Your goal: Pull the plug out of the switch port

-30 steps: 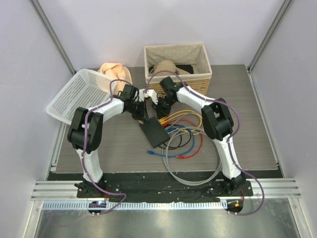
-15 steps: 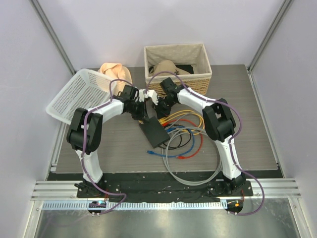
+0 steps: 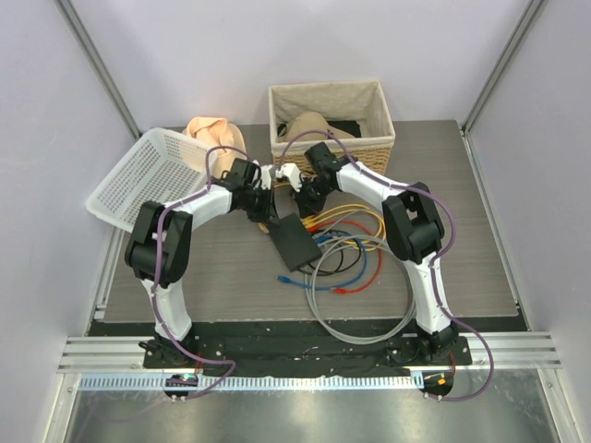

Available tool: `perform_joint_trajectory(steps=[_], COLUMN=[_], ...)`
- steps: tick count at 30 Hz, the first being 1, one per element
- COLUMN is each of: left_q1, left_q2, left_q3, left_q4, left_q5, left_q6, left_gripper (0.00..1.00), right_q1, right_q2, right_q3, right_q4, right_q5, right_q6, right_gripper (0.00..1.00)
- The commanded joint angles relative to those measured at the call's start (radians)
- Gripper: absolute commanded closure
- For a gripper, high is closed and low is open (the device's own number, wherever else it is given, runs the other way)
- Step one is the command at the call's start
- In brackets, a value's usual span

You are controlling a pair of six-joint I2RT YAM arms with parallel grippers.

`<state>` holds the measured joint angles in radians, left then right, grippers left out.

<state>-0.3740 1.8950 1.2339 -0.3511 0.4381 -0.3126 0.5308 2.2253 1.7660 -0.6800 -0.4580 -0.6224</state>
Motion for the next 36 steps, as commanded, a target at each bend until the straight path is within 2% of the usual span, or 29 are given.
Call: perform_joint_trajectory(steps=[1,11,13,15,17,18,19,21,24,25,26,28,31,32,33,36], left_q1=[-0.008,-0.008,-0.009,-0.008,-0.008,-0.008,-0.006,-0.002,0.010,0.015,0.030,0.053,0.125,0.160,0.178,0.221], left_q2=[0.064,0.075,0.073,0.067,0.044,0.033,0.013,-0.010,-0.048,-0.066,-0.076,-0.112,-0.166,-0.204,-0.221,-0.290], left_q3=[-0.051,-0.037,-0.037,-0.034,-0.027,-0.011,-0.002,0.024,0.051,0.055,0.059,0.059,0.041,0.024,0.013,-0.030], left_q4=[-0.146,-0.127,-0.129,-0.129,-0.129,-0.131,-0.134,-0.143,-0.169,-0.173,-0.180,-0.198,-0.221,-0.227,-0.233,-0.235], left_q5=[-0.098,-0.090,-0.088,-0.084,-0.067,-0.058,-0.050,-0.027,-0.016,-0.012,-0.010,-0.016,-0.032,-0.039,-0.041,-0.032], left_q6=[0.044,0.040,0.040,0.040,0.038,0.038,0.038,0.038,0.029,0.026,0.023,0.004,-0.023,-0.025,-0.025,-0.017], left_gripper=[1.00,1.00,1.00,1.00,1.00,1.00,1.00,1.00,1.00,1.00,1.00,1.00,1.00,1.00,1.00,1.00], right_q1=[-0.101,-0.109,-0.109,-0.112,-0.117,-0.115,-0.117,-0.114,-0.115,-0.114,-0.114,-0.111,-0.094,-0.088,-0.074,0.003], right_q2=[0.047,0.017,-0.002,-0.036,-0.094,-0.111,-0.145,-0.171,-0.199,-0.205,-0.205,-0.197,-0.170,-0.150,-0.136,-0.052], right_q3=[-0.082,-0.154,-0.160,-0.142,-0.105,-0.055,-0.024,0.077,0.200,0.223,0.260,0.292,0.342,0.352,0.358,0.435], right_q4=[-0.082,-0.062,-0.067,-0.069,-0.084,-0.102,-0.113,-0.125,-0.103,-0.086,-0.041,0.000,0.104,0.188,0.232,0.330], right_q5=[0.315,0.343,0.309,0.213,0.065,0.012,-0.026,-0.106,-0.140,-0.137,-0.136,-0.134,-0.128,-0.110,-0.081,0.066], right_q6=[-0.043,-0.039,-0.034,-0.013,0.021,0.033,0.045,0.093,0.156,0.177,0.212,0.245,0.317,0.352,0.399,0.405], right_gripper=[0.99,0.99,0.99,0.97,0.89,0.84,0.75,0.67,0.48,0.45,0.34,0.23,0.24,0.25,0.28,0.31])
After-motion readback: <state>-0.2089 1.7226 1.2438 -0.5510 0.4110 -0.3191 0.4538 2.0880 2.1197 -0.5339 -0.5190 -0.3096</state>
